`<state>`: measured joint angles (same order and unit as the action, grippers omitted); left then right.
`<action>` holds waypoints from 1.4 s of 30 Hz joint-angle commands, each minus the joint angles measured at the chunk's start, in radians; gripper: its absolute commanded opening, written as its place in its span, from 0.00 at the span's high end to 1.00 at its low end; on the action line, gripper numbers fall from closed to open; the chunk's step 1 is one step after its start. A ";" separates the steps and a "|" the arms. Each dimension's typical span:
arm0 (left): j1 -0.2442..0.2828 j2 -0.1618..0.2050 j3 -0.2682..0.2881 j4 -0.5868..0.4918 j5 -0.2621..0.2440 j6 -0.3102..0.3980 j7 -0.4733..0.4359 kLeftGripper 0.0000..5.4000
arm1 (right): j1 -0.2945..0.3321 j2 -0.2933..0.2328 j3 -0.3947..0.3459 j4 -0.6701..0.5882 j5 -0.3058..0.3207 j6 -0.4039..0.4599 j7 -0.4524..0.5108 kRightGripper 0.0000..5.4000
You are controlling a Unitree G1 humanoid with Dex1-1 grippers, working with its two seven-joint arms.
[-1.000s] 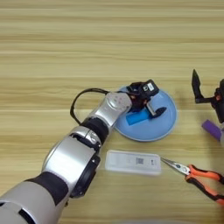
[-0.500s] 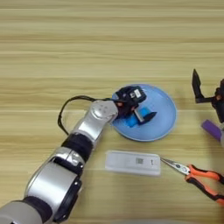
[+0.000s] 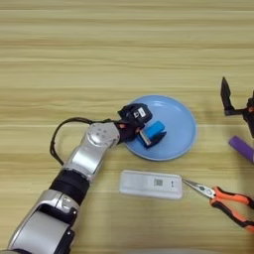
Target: Move the objects on the table
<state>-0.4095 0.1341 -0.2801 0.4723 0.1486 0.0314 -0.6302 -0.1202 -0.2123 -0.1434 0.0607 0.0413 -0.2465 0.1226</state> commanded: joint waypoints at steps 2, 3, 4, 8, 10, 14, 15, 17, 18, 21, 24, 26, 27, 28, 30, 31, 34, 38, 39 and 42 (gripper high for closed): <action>0.035 0.036 -0.020 -0.056 -0.008 0.085 -0.044 0.01 | -0.019 -0.009 -0.004 -0.009 0.010 0.022 0.006 0.00; 0.039 0.041 -0.021 -0.071 -0.013 0.109 -0.057 0.01 | -0.019 -0.008 -0.004 -0.011 0.010 0.022 0.005 0.00; 0.043 0.048 -0.023 -0.090 -0.016 0.132 -0.070 0.01 | -0.018 -0.008 -0.003 -0.013 0.010 0.023 0.004 0.00; 0.072 0.088 -0.047 -0.184 -0.019 0.201 -0.113 0.01 | -0.014 -0.005 0.000 -0.026 0.008 0.030 0.001 0.00; 0.087 0.109 -0.061 -0.226 -0.016 0.228 -0.128 0.01 | -0.012 -0.003 0.001 -0.031 0.008 0.034 0.000 0.00; 0.109 0.154 -0.088 -0.298 -0.010 0.276 -0.156 0.01 | -0.010 0.000 0.004 -0.041 0.007 0.041 -0.001 0.00; 0.113 0.166 -0.094 -0.307 -0.006 0.281 -0.161 0.01 | -0.009 0.001 0.004 -0.043 0.007 0.042 -0.002 0.00; 0.117 0.192 -0.106 -0.319 0.001 0.288 -0.172 0.01 | -0.009 0.001 0.005 -0.046 0.007 0.044 -0.002 0.00; 0.118 0.203 -0.111 -0.323 0.003 0.293 -0.176 0.01 | -0.008 0.001 0.004 -0.048 0.007 0.044 -0.003 0.00; 0.124 0.239 -0.132 -0.332 0.012 0.294 -0.191 0.01 | -0.010 -0.004 -0.005 -0.055 0.011 0.049 -0.005 0.00; 0.135 0.267 -0.147 -0.351 0.012 0.298 -0.202 0.01 | -0.009 -0.007 -0.011 -0.065 0.013 0.055 -0.005 0.00; 0.141 0.282 -0.155 -0.362 0.011 0.301 -0.205 0.01 | -0.009 -0.006 -0.012 -0.071 0.012 0.059 -0.006 0.00; 0.146 0.289 -0.159 -0.368 0.011 0.300 -0.207 0.01 | -0.008 -0.006 -0.012 -0.073 0.012 0.060 -0.006 0.00; 0.149 0.295 -0.162 -0.374 0.011 0.300 -0.209 0.01 | -0.008 -0.006 -0.013 -0.074 0.012 0.060 -0.006 0.00; 0.155 0.306 -0.167 -0.390 0.009 0.304 -0.214 0.01 | -0.009 -0.007 -0.015 -0.078 0.013 0.063 -0.005 0.00; 0.157 0.311 -0.168 -0.399 0.007 0.307 -0.217 0.01 | -0.009 -0.007 -0.015 -0.080 0.014 0.065 -0.005 0.00; 0.160 0.328 -0.174 -0.419 0.004 0.315 -0.228 0.01 | -0.009 -0.007 -0.018 -0.087 0.015 0.069 -0.006 0.00; 0.167 0.350 -0.181 -0.445 -0.002 0.329 -0.250 0.01 | -0.009 -0.005 -0.018 -0.094 0.014 0.074 -0.008 0.00; 0.169 0.357 -0.185 -0.453 -0.004 0.332 -0.258 0.01 | -0.009 -0.004 -0.018 -0.097 0.014 0.076 -0.008 0.00; 0.175 0.375 -0.194 -0.478 -0.014 0.349 -0.284 0.01 | -0.010 -0.003 -0.018 -0.101 0.013 0.081 -0.009 0.00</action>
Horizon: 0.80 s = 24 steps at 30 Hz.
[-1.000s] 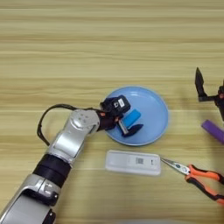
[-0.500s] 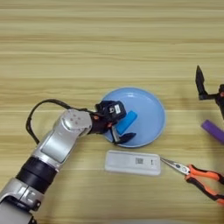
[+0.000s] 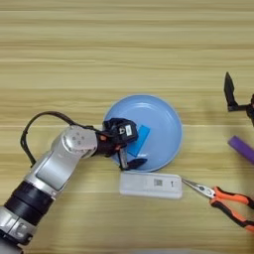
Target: Move the objects on the table
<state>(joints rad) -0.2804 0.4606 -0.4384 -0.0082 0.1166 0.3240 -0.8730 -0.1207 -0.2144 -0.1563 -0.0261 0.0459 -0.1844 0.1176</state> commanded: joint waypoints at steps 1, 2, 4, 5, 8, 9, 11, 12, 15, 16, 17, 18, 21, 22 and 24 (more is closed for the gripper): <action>0.045 0.054 -0.036 -0.005 0.014 0.064 -0.050 0.01 | -0.010 -0.001 -0.005 -0.015 0.008 0.020 -0.005 0.00; 0.043 0.058 -0.037 -0.010 0.011 0.070 -0.056 0.01 | -0.011 -0.001 -0.004 -0.015 0.007 0.021 -0.005 0.00; 0.037 0.067 -0.039 -0.014 0.005 0.084 -0.070 0.01 | -0.013 -0.001 -0.004 -0.014 0.006 0.021 -0.006 0.00; 0.034 0.073 -0.042 -0.014 0.003 0.089 -0.080 0.01 | -0.014 -0.001 -0.004 -0.014 0.006 0.021 -0.006 0.00; 0.030 0.086 -0.044 -0.024 -0.004 0.105 -0.103 0.01 | -0.016 -0.001 -0.005 -0.016 0.006 0.022 -0.007 0.00; 0.028 0.087 -0.043 -0.028 -0.010 0.114 -0.111 0.01 | -0.016 -0.001 -0.005 -0.016 0.006 0.022 -0.008 0.00; 0.024 0.092 -0.043 -0.033 -0.025 0.132 -0.128 0.01 | -0.017 -0.001 -0.005 -0.017 0.006 0.023 -0.008 0.00; 0.022 0.094 -0.044 -0.035 -0.030 0.138 -0.133 0.01 | -0.017 -0.001 -0.005 -0.018 0.006 0.023 -0.008 0.00; 0.021 0.110 -0.050 -0.041 -0.043 0.152 -0.161 0.01 | -0.018 -0.002 -0.005 -0.020 0.006 0.025 -0.008 0.00; 0.022 0.116 -0.052 -0.045 -0.047 0.156 -0.171 0.01 | -0.019 -0.002 -0.005 -0.020 0.006 0.025 -0.008 0.00; 0.026 0.124 -0.054 -0.053 -0.052 0.158 -0.182 0.01 | -0.018 -0.003 -0.006 -0.022 0.006 0.026 -0.008 0.00; 0.030 0.132 -0.056 -0.064 -0.058 0.162 -0.194 0.01 | -0.019 -0.004 -0.007 -0.023 0.007 0.028 -0.008 0.00; 0.037 0.150 -0.064 -0.096 -0.077 0.181 -0.221 0.01 | -0.020 -0.006 -0.009 -0.024 0.007 0.031 -0.007 0.00; 0.037 0.153 -0.065 -0.104 -0.085 0.188 -0.229 0.01 | -0.020 -0.006 -0.010 -0.025 0.007 0.032 -0.007 0.00; 0.042 0.169 -0.070 -0.122 -0.096 0.189 -0.251 0.01 | -0.020 -0.007 -0.011 -0.027 0.007 0.033 -0.006 0.00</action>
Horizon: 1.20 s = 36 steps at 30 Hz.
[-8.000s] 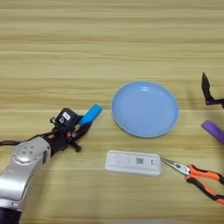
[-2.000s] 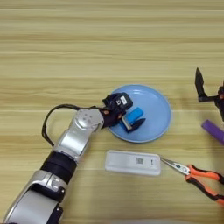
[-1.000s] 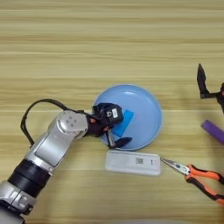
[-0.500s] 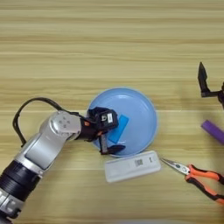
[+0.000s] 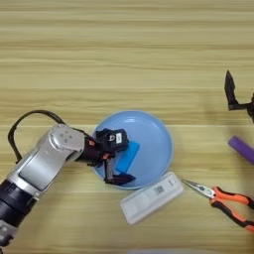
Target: Move the objects on the table
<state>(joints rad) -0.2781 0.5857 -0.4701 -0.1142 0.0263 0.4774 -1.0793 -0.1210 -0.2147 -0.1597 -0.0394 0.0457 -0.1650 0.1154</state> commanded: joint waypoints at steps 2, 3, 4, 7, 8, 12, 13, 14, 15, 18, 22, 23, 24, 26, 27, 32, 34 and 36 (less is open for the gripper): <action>0.049 0.068 -0.047 -0.039 -0.019 0.030 -0.073 0.01 | -0.024 -0.007 -0.009 -0.012 0.008 0.014 -0.003 0.00; 0.052 0.078 -0.050 -0.051 -0.025 0.027 -0.085 0.01 | -0.025 -0.007 -0.010 -0.011 0.008 0.014 -0.003 0.00; 0.058 0.091 -0.054 -0.064 -0.031 0.021 -0.101 0.01 | -0.026 -0.007 -0.010 -0.010 0.008 0.014 -0.004 0.00; 0.070 0.118 -0.065 -0.089 -0.045 0.001 -0.131 0.01 | -0.027 -0.007 -0.011 -0.009 0.007 0.013 -0.004 0.00; 0.072 0.123 -0.067 -0.094 -0.049 -0.002 -0.138 0.01 | -0.028 -0.007 -0.011 -0.008 0.007 0.013 -0.004 0.00; 0.092 0.155 -0.076 -0.124 -0.071 -0.030 -0.179 0.01 | -0.028 -0.008 -0.012 -0.009 0.006 0.014 -0.004 0.00; 0.091 0.155 -0.077 -0.122 -0.072 -0.031 -0.175 0.01 | -0.028 -0.008 -0.012 -0.009 0.006 0.015 -0.003 0.00; 0.090 0.154 -0.077 -0.119 -0.072 -0.032 -0.172 0.01 | -0.028 -0.009 -0.013 -0.008 0.006 0.015 -0.003 0.00; 0.089 0.150 -0.076 -0.112 -0.069 -0.035 -0.163 0.01 | -0.029 -0.009 -0.013 -0.007 0.007 0.015 -0.003 0.00; 0.078 0.129 -0.072 -0.082 -0.053 -0.044 -0.130 0.01 | -0.030 -0.011 -0.015 -0.001 0.008 0.011 0.000 0.00; 0.056 0.085 -0.066 -0.008 -0.008 -0.110 -0.052 0.01 | -0.031 -0.014 -0.017 0.005 0.009 0.007 0.002 0.00; 0.052 0.069 -0.060 0.021 0.004 -0.142 -0.020 0.01 | -0.030 -0.014 -0.017 0.007 0.009 0.005 0.002 0.00; 0.050 0.053 -0.052 0.043 0.011 -0.170 0.009 0.01 | -0.029 -0.014 -0.016 0.009 0.008 0.004 0.002 0.00; 0.046 0.004 -0.012 0.067 -0.018 -0.198 0.061 0.01 | -0.027 -0.016 -0.017 0.012 0.008 0.002 0.003 0.00; 0.046 -0.019 0.014 0.061 -0.050 -0.194 0.075 0.01 | -0.027 -0.018 -0.017 0.014 0.007 0.001 0.004 0.00; 0.064 -0.048 0.088 -0.013 -0.146 -0.185 0.076 0.01 | -0.028 -0.026 -0.022 0.023 0.012 -0.001 0.009 0.00; 0.074 -0.048 0.112 -0.054 -0.183 -0.178 0.068 0.01 | -0.029 -0.027 -0.022 0.025 0.013 -0.003 0.010 0.00; 0.074 -0.053 0.134 -0.076 -0.200 -0.177 0.082 0.01 | -0.031 -0.029 -0.023 0.028 0.014 -0.004 0.011 0.00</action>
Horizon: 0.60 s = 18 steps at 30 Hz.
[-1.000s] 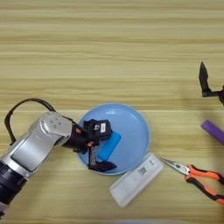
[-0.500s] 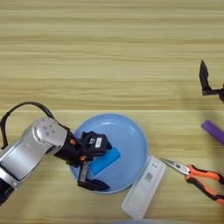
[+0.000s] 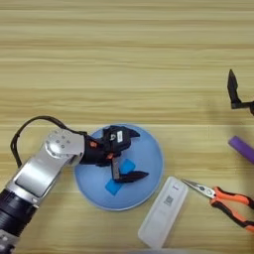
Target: Move the objects on the table
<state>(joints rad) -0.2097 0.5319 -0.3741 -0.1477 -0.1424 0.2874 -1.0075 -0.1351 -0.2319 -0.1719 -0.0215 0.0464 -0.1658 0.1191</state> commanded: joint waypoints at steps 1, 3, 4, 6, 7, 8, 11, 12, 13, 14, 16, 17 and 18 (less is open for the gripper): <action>0.003 -0.004 0.048 -0.046 -0.036 0.016 0.020 0.01 | -0.017 -0.013 -0.012 0.012 0.014 -0.004 0.009 0.00; 0.002 -0.005 0.058 -0.053 -0.043 0.015 0.027 0.01 | -0.019 -0.015 -0.013 0.016 0.015 -0.006 0.010 0.00; 0.003 -0.005 0.065 -0.061 -0.047 0.011 0.029 0.01 | -0.020 -0.015 -0.014 0.017 0.015 -0.007 0.010 0.00; 0.000 -0.013 0.089 -0.078 -0.065 0.014 0.043 0.01 | -0.020 -0.016 -0.016 0.020 0.015 -0.009 0.012 0.00; -0.004 -0.021 0.105 -0.084 -0.077 0.014 0.053 0.01 | -0.021 -0.016 -0.017 0.021 0.016 -0.010 0.013 0.00; -0.009 -0.035 0.128 -0.089 -0.095 0.015 0.074 0.01 | -0.020 -0.017 -0.018 0.023 0.016 -0.012 0.014 0.00; -0.011 -0.092 0.199 -0.103 -0.126 0.003 0.164 0.01 | -0.017 -0.030 -0.023 0.024 0.018 -0.012 0.024 0.00; -0.008 -0.106 0.214 -0.108 -0.129 -0.006 0.188 0.01 | -0.015 -0.038 -0.025 0.022 0.019 -0.009 0.033 0.00; -0.006 -0.116 0.227 -0.115 -0.134 -0.011 0.206 0.01 | -0.014 -0.048 -0.027 0.020 0.020 -0.006 0.041 0.00; -0.005 -0.127 0.242 -0.127 -0.147 -0.010 0.222 0.01 | -0.013 -0.059 -0.032 0.015 0.025 -0.001 0.053 0.00; -0.004 -0.148 0.276 -0.148 -0.174 -0.013 0.254 0.01 | -0.010 -0.084 -0.041 0.000 0.038 0.011 0.077 0.00; -0.005 -0.159 0.293 -0.156 -0.185 -0.015 0.271 0.01 | -0.008 -0.097 -0.046 -0.007 0.047 0.017 0.091 0.00; -0.004 -0.169 0.307 -0.161 -0.196 -0.016 0.287 0.01 | -0.005 -0.110 -0.050 -0.015 0.056 0.026 0.107 0.00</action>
<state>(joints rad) -0.2113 0.3865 -0.1113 -0.2788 -0.3066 0.2779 -0.7609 -0.1402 -0.3042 -0.2066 -0.0060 0.0723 -0.1639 0.1879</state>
